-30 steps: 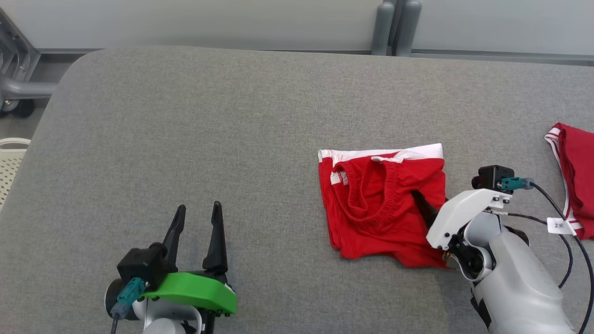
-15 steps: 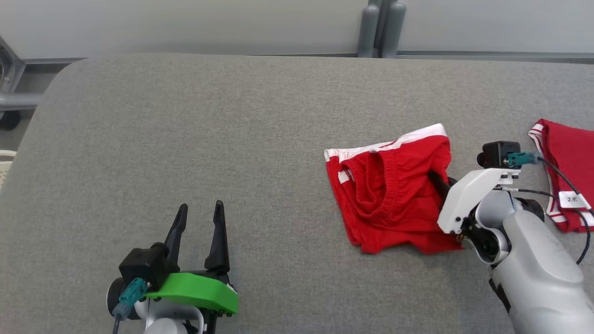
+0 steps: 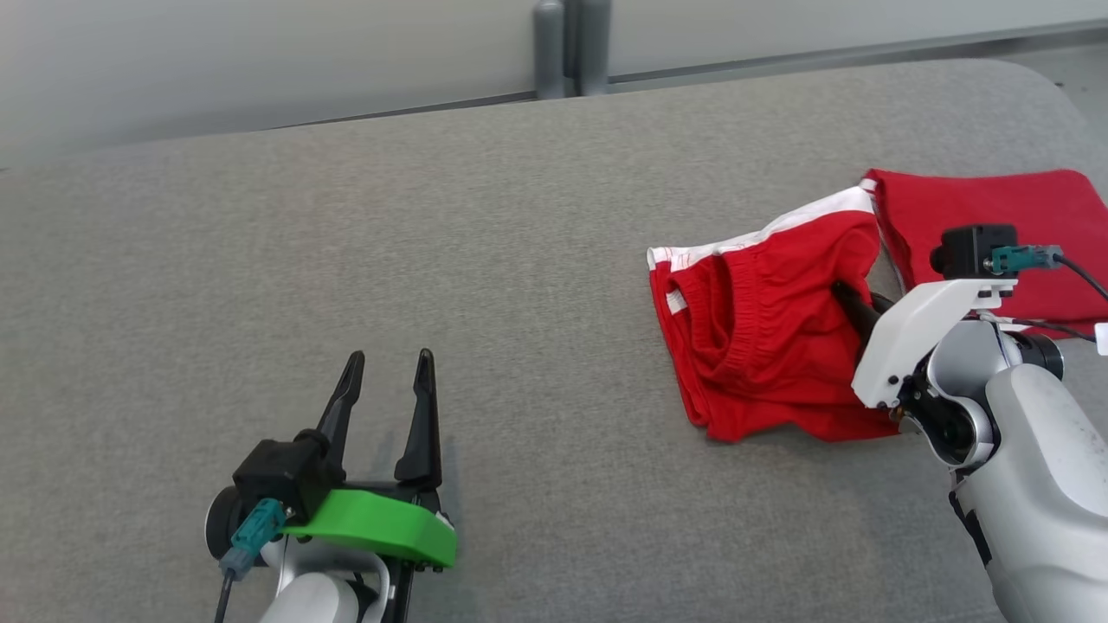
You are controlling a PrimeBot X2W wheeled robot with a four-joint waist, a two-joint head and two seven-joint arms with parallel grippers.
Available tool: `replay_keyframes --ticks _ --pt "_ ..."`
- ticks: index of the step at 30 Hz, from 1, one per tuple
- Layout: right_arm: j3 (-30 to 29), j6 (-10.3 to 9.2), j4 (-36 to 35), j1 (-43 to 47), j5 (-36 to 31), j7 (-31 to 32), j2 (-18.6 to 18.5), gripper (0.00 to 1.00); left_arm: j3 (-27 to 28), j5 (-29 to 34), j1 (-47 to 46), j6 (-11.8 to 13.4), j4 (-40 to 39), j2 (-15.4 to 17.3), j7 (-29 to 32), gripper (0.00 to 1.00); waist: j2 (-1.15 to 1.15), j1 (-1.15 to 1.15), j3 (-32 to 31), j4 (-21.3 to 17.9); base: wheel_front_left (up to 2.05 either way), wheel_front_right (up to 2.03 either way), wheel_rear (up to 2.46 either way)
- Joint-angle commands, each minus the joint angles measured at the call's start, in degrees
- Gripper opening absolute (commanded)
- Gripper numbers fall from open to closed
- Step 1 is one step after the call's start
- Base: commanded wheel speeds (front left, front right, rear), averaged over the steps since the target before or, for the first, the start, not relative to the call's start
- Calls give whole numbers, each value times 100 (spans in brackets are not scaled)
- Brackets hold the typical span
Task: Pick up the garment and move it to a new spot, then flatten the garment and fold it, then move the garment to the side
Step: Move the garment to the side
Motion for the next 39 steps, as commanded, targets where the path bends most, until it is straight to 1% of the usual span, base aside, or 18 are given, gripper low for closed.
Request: replay_keyframes --ticks 1,6,8,11,15,20,25,33,39 --pt "-17 0 -46 62 -43 24 7 0 15 60 -120 17 -27 47 10 100 58 0 202 -621 0 0 0" --pt "-86 0 -231 -13 -127 73 75 0 -41 133 -328 -22 -56 101 88 100 58 0 413 -1129 0 0 0" --pt "-94 0 -293 -61 -155 87 109 0 -81 171 -403 -32 -65 110 127 100 58 0 479 -1246 0 0 0" --pt "-100 0 -357 -114 -198 96 137 0 -117 200 -495 -52 -32 123 158 100 58 0 551 -1315 0 0 0" --pt "-97 0 -394 -191 -322 90 109 0 -171 202 -582 -78 -20 89 166 100 58 0 601 -1242 0 0 0" --pt "-139 1 -432 -264 -433 121 28 0 -200 164 -596 -98 35 19 109 100 58 0 567 -973 0 0 0" --pt "-235 0 -526 -357 -476 155 -53 0 -179 135 -530 -65 40 -3 48 100 58 0 482 -810 0 0 0" --pt "-356 0 -733 -690 -522 357 -146 0 -142 111 -446 -1 -57 45 25 100 58 0 434 -749 0 0 0" --pt "-351 0 -1065 -892 -569 673 -336 0 -128 109 -415 41 -144 98 19 100 58 0 486 -789 0 0 0"
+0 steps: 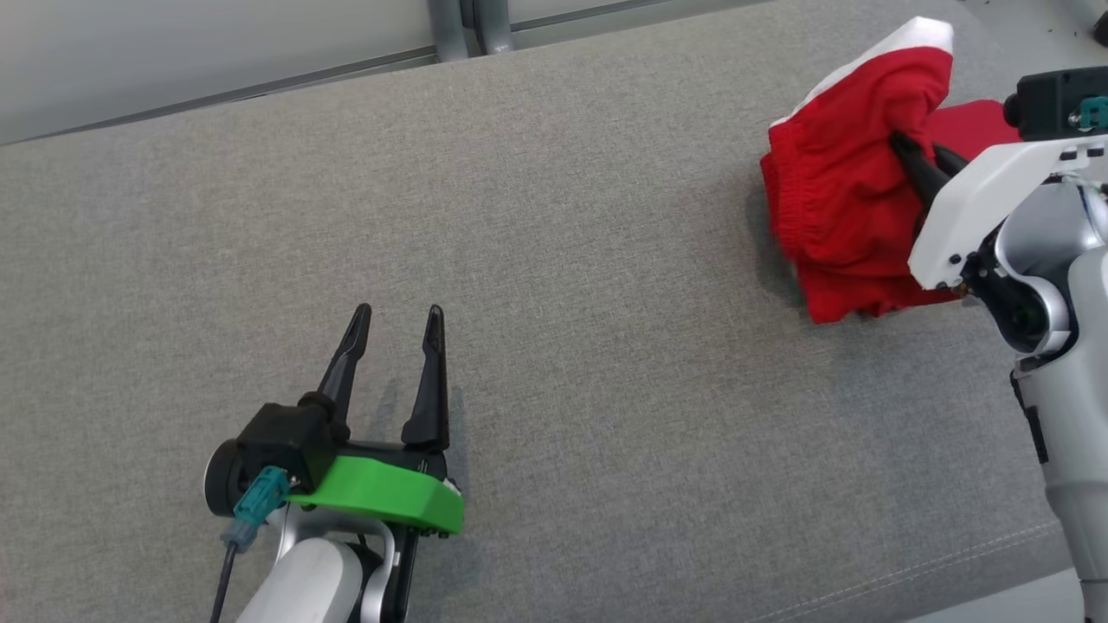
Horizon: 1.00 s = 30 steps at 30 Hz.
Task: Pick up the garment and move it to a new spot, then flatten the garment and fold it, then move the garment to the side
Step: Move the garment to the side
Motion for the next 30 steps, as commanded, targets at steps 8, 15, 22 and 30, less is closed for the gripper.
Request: replay_keyframes --ticks 8,15,22,30 --pt "-8 0 -152 -300 56 277 -332 0 5 16 -63 48 -116 144 67 100 58 0 189 -7 0 0 0" --pt "-144 0 377 -494 -30 176 -614 0 -28 72 -165 60 -192 240 170 100 58 0 380 132 0 0 0" --pt "-102 -1 1137 -670 -86 -148 -1064 0 -73 144 -258 85 -323 315 273 100 58 0 596 346 0 0 0" --pt "249 -1 1913 -1018 -186 -640 -1608 0 -144 258 -356 129 -545 439 441 100 58 0 943 532 0 0 0"
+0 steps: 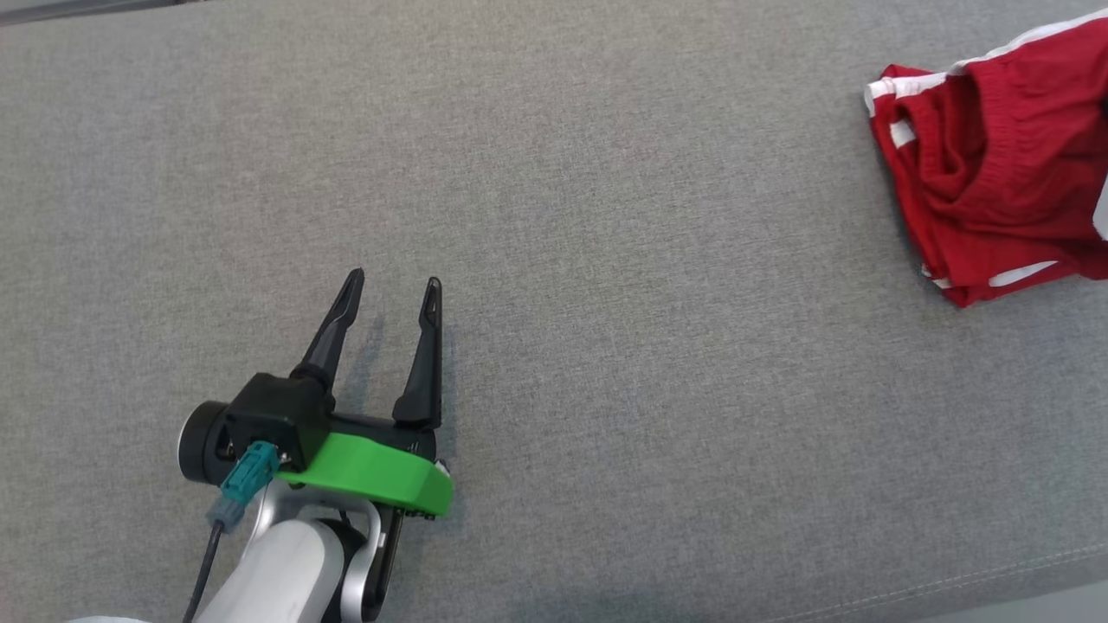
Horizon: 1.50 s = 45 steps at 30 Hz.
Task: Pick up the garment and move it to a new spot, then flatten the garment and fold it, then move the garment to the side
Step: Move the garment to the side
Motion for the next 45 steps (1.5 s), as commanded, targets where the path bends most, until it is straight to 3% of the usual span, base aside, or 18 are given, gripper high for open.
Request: replay_keyframes --ticks 1,9,10,11,12,28,40,45 --pt "48 -2 155 -131 -101 -115 -129 0 -22 71 -128 17 -44 45 31 100 58 0 172 118 0 0 0" --pt "233 -2 818 -350 -193 -554 -318 2 -109 141 -190 53 -174 58 126 100 58 0 339 206 0 0 0" --pt "249 -2 903 -372 -214 -653 -314 31 -114 149 -197 60 -182 62 132 100 58 0 353 210 0 0 0" --pt "280 -2 988 -377 -223 -736 -301 36 -120 151 -201 66 -189 69 132 100 58 0 362 211 0 0 0" --pt "316 -2 1069 -385 -276 -832 -305 100 -125 151 -204 72 -199 74 141 100 58 0 372 211 0 0 0" --pt "575 -2 2050 -691 -719 -1727 -286 100 -103 84 -158 129 -200 175 175 100 58 0 240 7 0 0 0" --pt "1283 -2 1131 -898 -332 -2334 -90 100 423 -427 16 124 -28 209 -122 100 58 0 -543 -86 0 0 0" --pt "1202 -2 705 -680 -164 -2495 16 100 817 -711 97 120 17 316 -280 100 58 0 -823 27 0 0 0"
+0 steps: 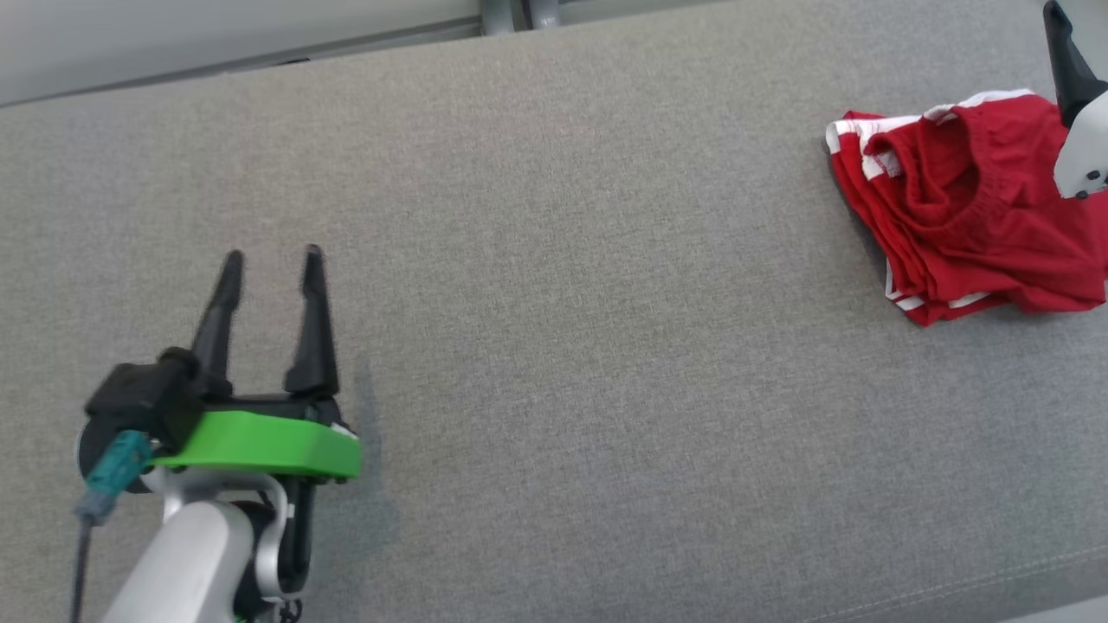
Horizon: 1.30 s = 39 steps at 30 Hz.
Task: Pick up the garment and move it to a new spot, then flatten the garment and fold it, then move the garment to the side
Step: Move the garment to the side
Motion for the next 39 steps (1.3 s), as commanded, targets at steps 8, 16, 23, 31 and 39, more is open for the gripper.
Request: replay_keyframes --ticks 8,16,23,31,39 --pt "-752 -2 -1132 1073 -110 -54 746 100 683 -457 273 -27 110 302 -170 100 58 0 -638 393 0 0 0" --pt "-1444 -2 -2599 2267 -801 90 1770 100 689 -593 370 -89 235 308 -132 100 58 0 -853 639 0 0 0" --pt "-1514 -2 -3643 3252 -1399 326 2603 100 536 -465 409 -86 315 213 -206 100 58 0 -955 762 0 0 0" --pt "-1619 -2 -4321 4182 -1577 364 2941 100 194 -273 554 -140 449 -57 -315 100 58 0 -990 823 0 0 0" --pt "-1633 -1 -4492 4740 -1116 193 2952 100 105 -160 713 -166 600 -229 -398 100 58 0 -1032 839 0 0 0"
